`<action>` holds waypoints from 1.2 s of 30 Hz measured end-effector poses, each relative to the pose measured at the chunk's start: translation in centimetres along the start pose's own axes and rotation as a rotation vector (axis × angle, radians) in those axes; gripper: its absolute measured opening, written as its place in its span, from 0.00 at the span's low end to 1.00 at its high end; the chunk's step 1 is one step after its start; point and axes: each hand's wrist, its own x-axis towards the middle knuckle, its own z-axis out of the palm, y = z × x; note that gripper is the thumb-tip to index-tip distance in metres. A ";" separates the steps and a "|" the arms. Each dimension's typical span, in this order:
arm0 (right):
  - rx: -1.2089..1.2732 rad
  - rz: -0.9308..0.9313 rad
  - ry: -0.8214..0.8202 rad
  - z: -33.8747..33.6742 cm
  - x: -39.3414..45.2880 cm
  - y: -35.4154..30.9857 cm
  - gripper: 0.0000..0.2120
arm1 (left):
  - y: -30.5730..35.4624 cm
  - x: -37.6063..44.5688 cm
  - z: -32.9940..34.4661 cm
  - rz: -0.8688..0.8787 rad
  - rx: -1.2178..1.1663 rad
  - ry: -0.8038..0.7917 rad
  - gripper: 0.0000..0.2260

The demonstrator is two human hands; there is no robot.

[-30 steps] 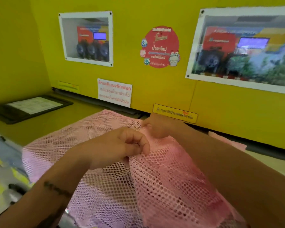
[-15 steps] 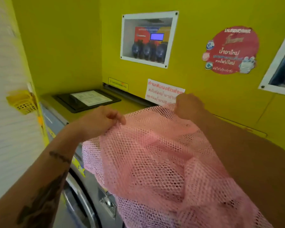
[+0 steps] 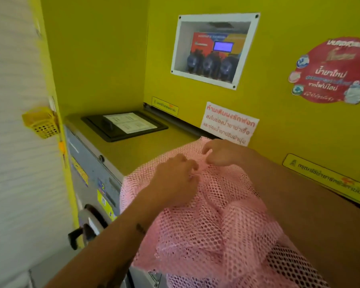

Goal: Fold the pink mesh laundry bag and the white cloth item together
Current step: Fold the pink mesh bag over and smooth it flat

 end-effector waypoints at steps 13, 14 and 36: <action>0.153 -0.140 -0.224 0.0 -18.7 5.1 0.17 | 5.2 1.9 3.8 0.040 -0.014 -0.215 0.22; 0.065 -0.116 -0.172 0.4 -19.3 5.7 0.12 | 5.4 1.7 4.5 0.059 0.012 -0.286 0.24; 0.197 0.408 0.243 3.5 -22.4 16.4 0.29 | 15.6 -0.2 7.2 0.352 0.030 -0.608 0.27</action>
